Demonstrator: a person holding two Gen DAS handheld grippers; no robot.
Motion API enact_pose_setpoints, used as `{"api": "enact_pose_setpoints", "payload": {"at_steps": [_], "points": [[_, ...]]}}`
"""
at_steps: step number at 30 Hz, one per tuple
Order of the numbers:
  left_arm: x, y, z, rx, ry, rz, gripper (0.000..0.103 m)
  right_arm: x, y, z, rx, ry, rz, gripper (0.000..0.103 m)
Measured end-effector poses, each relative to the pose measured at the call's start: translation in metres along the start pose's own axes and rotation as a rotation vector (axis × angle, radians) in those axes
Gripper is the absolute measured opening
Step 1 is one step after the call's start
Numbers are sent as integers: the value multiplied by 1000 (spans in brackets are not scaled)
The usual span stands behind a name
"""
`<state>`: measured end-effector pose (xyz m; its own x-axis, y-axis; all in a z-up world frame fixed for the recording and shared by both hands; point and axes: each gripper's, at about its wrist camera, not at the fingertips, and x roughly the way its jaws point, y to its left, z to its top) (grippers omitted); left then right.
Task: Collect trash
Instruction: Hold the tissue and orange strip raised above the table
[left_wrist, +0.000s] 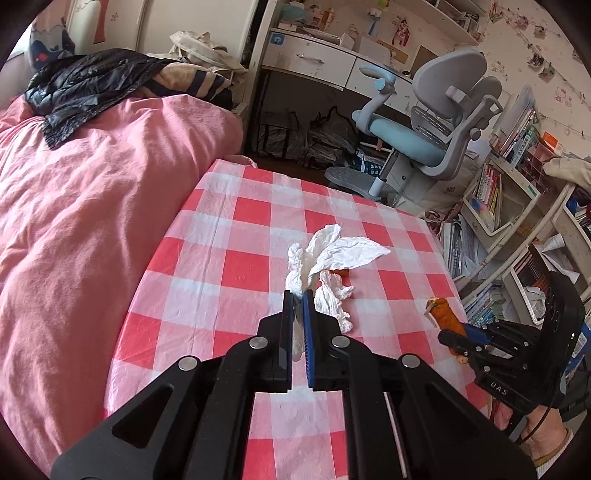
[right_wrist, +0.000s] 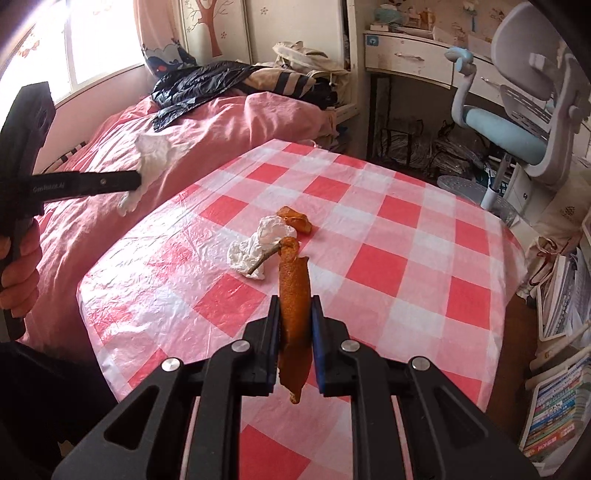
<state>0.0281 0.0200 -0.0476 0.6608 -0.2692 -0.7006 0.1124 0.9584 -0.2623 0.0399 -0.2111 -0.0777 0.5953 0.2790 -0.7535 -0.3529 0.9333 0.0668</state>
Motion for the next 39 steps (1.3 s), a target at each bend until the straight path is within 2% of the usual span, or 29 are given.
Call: {"api": "enact_pose_setpoints", "payload": {"at_steps": [6, 15, 26, 39], "points": [[-19, -7, -4, 43, -40, 36, 6, -22, 2, -17, 29, -20, -29, 16], [-17, -8, 1, 96, -50, 85, 6, -20, 12, -14, 14, -38, -65, 16], [-14, -7, 6, 104, -50, 95, 6, -10, 14, -17, -32, -6, -105, 16], [-11, -12, 6, 117, -48, 98, 6, -13, 13, -17, -36, -12, -111, 16]]}}
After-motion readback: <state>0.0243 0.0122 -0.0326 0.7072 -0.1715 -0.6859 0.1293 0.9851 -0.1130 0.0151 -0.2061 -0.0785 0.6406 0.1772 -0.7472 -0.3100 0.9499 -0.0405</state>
